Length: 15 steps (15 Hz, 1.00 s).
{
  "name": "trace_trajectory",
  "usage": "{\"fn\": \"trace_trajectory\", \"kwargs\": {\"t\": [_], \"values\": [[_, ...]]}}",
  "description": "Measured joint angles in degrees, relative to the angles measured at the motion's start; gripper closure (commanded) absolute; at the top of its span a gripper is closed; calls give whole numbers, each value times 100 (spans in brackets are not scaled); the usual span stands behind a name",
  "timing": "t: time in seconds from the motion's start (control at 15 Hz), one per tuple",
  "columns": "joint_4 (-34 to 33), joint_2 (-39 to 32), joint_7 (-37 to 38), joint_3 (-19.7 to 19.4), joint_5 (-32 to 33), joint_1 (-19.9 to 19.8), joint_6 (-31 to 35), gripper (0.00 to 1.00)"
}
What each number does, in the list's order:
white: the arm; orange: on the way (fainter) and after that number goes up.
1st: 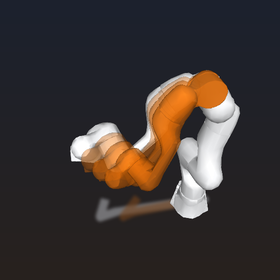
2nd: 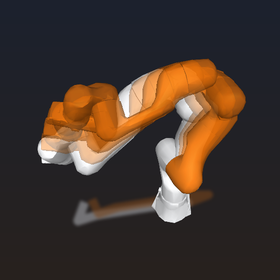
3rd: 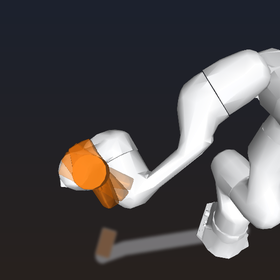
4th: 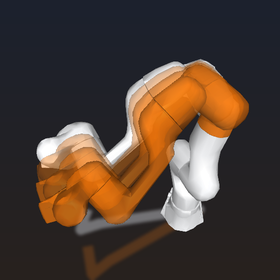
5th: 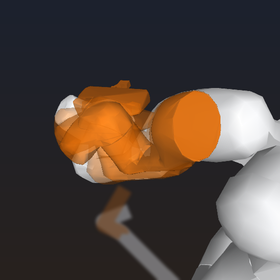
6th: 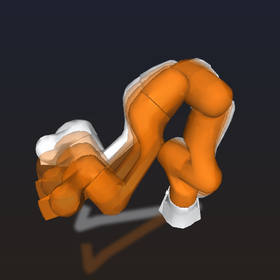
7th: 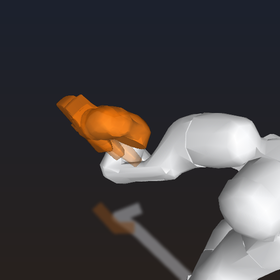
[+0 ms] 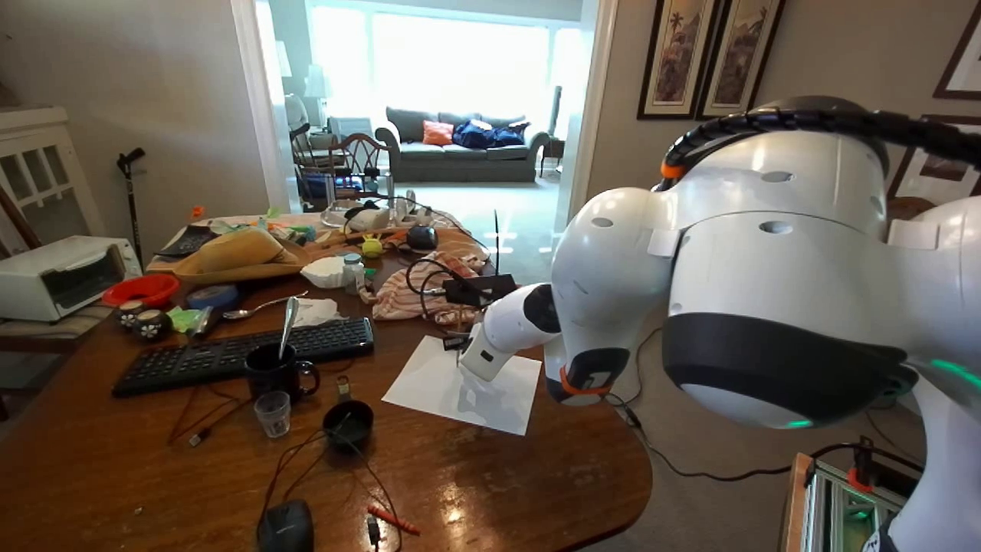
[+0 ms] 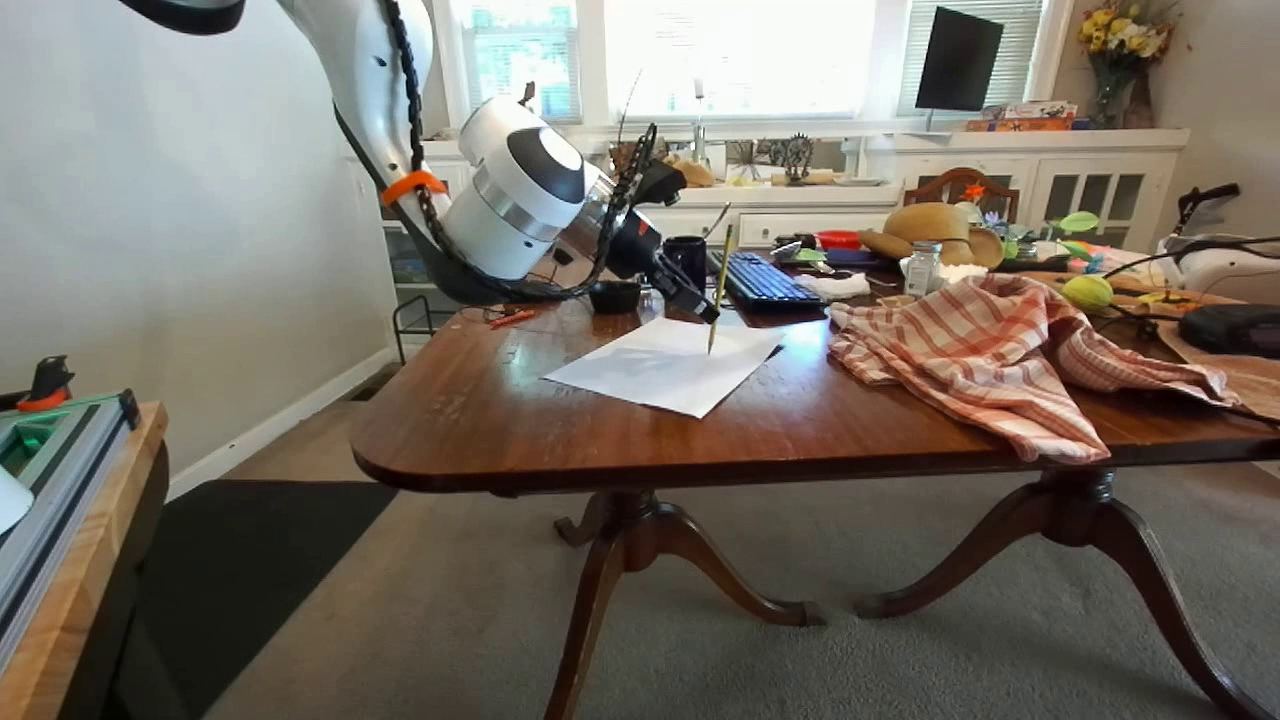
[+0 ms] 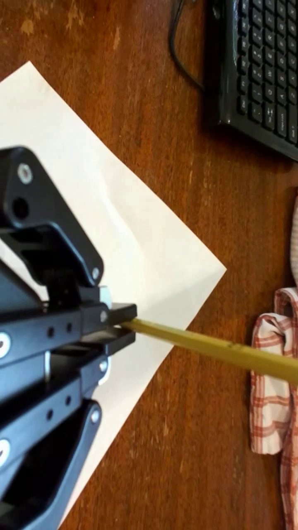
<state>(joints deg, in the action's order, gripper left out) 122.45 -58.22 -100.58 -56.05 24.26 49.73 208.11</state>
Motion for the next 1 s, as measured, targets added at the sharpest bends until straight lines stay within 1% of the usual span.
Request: {"fn": "trace_trajectory", "kwargs": {"t": [0.67, 1.0], "values": [[0, 12, -506, 237, -507, -9, 221, 98], [14, 97, -639, 418, -615, -29, 409, 98]]}}
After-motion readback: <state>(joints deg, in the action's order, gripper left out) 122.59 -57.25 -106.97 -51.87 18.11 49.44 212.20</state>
